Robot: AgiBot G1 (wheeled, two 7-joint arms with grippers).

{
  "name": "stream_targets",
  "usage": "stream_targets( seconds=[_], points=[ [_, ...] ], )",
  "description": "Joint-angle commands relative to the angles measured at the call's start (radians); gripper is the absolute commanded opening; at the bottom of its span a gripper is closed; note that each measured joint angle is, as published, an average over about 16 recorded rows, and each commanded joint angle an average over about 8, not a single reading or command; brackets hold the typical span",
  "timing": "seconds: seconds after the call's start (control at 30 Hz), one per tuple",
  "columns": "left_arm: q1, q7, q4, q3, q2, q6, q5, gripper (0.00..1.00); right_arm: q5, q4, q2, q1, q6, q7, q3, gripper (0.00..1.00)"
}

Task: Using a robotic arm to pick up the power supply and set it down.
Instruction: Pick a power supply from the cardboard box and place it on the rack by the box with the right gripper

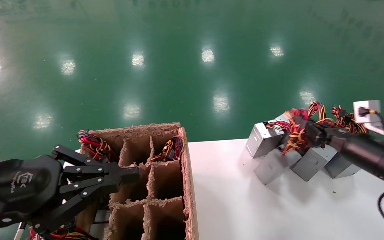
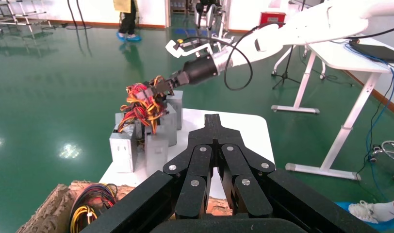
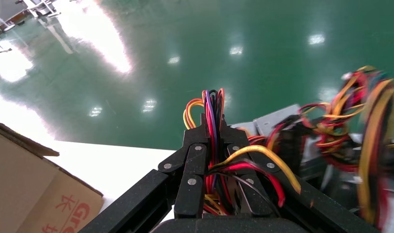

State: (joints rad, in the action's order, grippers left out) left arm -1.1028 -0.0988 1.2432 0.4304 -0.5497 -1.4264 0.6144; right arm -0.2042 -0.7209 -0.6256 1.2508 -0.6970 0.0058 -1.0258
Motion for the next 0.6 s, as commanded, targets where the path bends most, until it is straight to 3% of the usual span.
stream_targets(
  seconds=[0.03, 0.13, 0.4, 0.6],
  points=[
    [0.000, 0.000, 0.000, 0.000, 0.000, 0.000, 0.000, 0.00, -0.006, -0.003, -0.013, 0.000, 0.010, 0.002, -0.006, 0.00],
    [0.000, 0.000, 0.000, 0.000, 0.000, 0.000, 0.000, 0.00, -0.012, 0.006, -0.033, 0.003, 0.020, 0.000, -0.011, 0.03],
    [0.000, 0.000, 0.000, 0.000, 0.000, 0.000, 0.000, 0.00, -0.037, 0.009, -0.045, 0.020, 0.044, 0.003, -0.027, 0.98],
    [0.000, 0.000, 0.000, 0.000, 0.000, 0.000, 0.000, 0.00, -0.053, -0.016, -0.031, 0.031, 0.057, 0.004, -0.035, 1.00]
  ],
)
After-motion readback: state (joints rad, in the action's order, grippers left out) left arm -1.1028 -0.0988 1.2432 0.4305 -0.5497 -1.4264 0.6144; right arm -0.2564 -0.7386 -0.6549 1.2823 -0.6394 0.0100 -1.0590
